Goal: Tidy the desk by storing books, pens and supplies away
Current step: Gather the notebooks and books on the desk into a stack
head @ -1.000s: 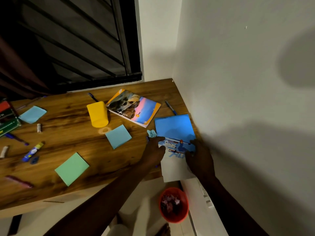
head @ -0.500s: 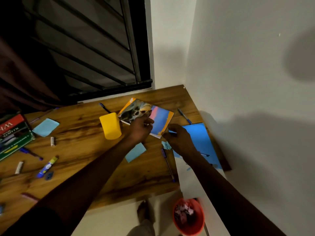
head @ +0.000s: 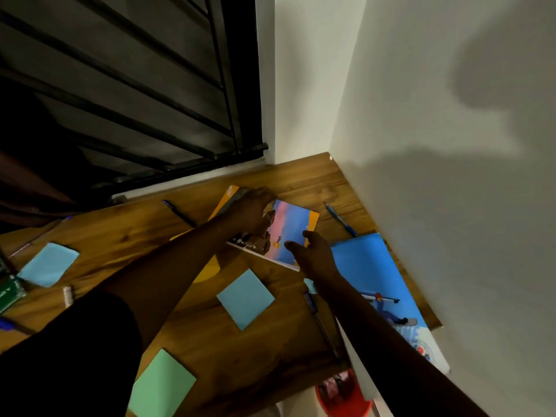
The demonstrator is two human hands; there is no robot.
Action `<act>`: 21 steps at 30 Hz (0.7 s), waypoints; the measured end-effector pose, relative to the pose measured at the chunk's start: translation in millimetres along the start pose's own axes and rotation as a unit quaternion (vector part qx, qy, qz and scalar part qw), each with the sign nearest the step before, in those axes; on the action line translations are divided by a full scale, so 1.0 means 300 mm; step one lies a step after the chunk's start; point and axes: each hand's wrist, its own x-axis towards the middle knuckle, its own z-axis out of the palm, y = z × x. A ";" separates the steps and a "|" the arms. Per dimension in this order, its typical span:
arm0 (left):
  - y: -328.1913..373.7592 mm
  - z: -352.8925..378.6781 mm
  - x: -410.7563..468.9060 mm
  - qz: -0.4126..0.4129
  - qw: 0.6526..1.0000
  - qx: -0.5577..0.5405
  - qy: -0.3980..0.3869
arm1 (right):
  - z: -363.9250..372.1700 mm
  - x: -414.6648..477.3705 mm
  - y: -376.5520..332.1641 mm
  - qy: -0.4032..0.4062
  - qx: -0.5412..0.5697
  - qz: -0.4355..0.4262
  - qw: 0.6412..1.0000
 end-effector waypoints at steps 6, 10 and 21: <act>-0.023 -0.012 0.125 0.051 0.991 0.025 -0.123 | 0.035 0.015 0.029 0.019 -0.003 0.018 1.000; 0.020 -0.047 0.152 0.036 0.989 0.093 -0.112 | 0.043 0.015 0.041 0.045 0.027 0.028 0.998; 0.042 -0.172 0.003 0.112 0.992 0.003 0.053 | -0.103 -0.014 0.060 0.077 0.101 0.008 0.992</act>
